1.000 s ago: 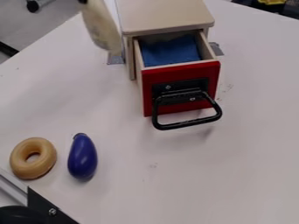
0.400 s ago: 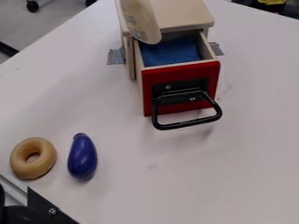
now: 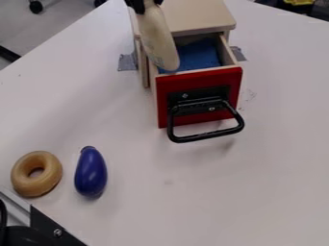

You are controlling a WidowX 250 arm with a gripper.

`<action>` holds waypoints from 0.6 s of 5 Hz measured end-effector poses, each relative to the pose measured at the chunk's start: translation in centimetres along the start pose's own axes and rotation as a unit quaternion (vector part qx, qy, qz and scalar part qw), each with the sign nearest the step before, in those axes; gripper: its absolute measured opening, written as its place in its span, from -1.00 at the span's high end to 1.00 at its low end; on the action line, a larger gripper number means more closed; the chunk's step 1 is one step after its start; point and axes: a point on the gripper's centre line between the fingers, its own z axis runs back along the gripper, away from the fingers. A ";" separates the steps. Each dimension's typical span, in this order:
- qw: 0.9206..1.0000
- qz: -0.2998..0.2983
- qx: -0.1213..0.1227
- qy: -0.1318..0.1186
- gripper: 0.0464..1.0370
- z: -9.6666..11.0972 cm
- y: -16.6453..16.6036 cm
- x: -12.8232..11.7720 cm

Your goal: Put the white bottle in the drawer

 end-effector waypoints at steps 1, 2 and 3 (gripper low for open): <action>1.000 -0.015 -0.016 -0.013 0.43 0.0 0.3 -0.5; 0.999 -0.017 -0.030 -0.020 0.43 -0.2 0.2 -0.6; 0.999 -0.016 -0.039 -0.008 0.43 -0.5 0.0 -1.1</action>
